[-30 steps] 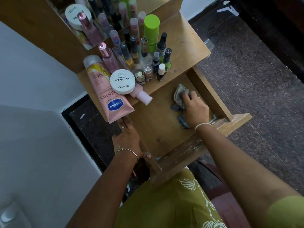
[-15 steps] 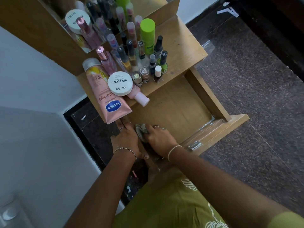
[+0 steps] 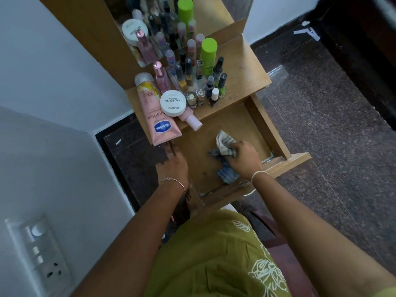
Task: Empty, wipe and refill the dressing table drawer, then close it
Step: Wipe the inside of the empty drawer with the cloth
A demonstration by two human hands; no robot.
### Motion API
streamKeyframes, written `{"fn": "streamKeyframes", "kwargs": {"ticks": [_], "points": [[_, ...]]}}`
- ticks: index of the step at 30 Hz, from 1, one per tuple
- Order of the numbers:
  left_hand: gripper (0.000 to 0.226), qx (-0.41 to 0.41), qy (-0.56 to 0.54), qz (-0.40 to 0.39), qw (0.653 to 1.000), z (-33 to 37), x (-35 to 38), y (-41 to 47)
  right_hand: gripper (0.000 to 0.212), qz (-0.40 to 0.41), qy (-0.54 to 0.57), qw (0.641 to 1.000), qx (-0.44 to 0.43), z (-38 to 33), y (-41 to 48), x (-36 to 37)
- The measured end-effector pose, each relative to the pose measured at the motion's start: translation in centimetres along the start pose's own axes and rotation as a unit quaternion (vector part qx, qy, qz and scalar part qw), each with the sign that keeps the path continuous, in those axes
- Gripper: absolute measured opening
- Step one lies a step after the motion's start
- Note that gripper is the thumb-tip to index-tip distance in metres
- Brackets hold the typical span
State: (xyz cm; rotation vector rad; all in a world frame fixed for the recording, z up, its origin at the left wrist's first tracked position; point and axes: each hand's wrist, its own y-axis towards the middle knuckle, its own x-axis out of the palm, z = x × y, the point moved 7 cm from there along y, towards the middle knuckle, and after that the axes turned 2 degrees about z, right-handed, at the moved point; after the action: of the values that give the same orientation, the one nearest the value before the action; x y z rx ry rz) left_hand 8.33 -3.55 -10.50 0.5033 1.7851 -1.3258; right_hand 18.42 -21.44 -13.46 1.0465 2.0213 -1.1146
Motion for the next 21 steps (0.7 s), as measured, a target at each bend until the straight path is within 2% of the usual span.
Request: {"fn": "streamKeyframes", "kwargs": {"ticks": [2, 6, 7, 9, 12, 17, 21], "points": [[0.110, 0.012, -0.021, 0.003, 1.000, 0.5, -0.3, -0.9, 0.036, 0.035, 0.054, 0.998, 0.027, 0.0, -0.9, -1.5], [0.058, 0.062, -0.085, 0.045, 0.993, 1.2, -2.5, -2.7, 0.037, 0.092, 0.149, 0.981, 0.078, -0.2, -2.9, -4.6], [0.051, 0.075, -0.115, 0.056, 0.989, 1.2, -3.3, -3.1, 0.039, 0.101, 0.166, 0.977, 0.088, -0.3, -3.3, -5.4], [0.046, 0.094, -0.182, 0.076, 0.976, 1.2, -5.0, -3.6, 0.041, 0.122, 0.211, 0.964, 0.103, -0.6, -3.9, -7.3], [0.040, 0.119, -0.260, 0.111, 0.952, 1.5, -7.9, -4.0, 0.030, 0.166, 0.242, 0.952, 0.092, -1.2, -3.8, -10.8], [0.032, 0.125, -0.318, 0.166, 0.925, 2.2, -13.2, -3.9, 0.030, 0.216, 0.208, 0.951, 0.075, -3.0, -1.7, -16.6], [0.028, 0.092, -0.328, 0.190, 0.921, 1.8, -15.9, -3.2, 0.026, 0.218, 0.176, 0.958, 0.051, -4.4, 1.2, -19.5]]}}
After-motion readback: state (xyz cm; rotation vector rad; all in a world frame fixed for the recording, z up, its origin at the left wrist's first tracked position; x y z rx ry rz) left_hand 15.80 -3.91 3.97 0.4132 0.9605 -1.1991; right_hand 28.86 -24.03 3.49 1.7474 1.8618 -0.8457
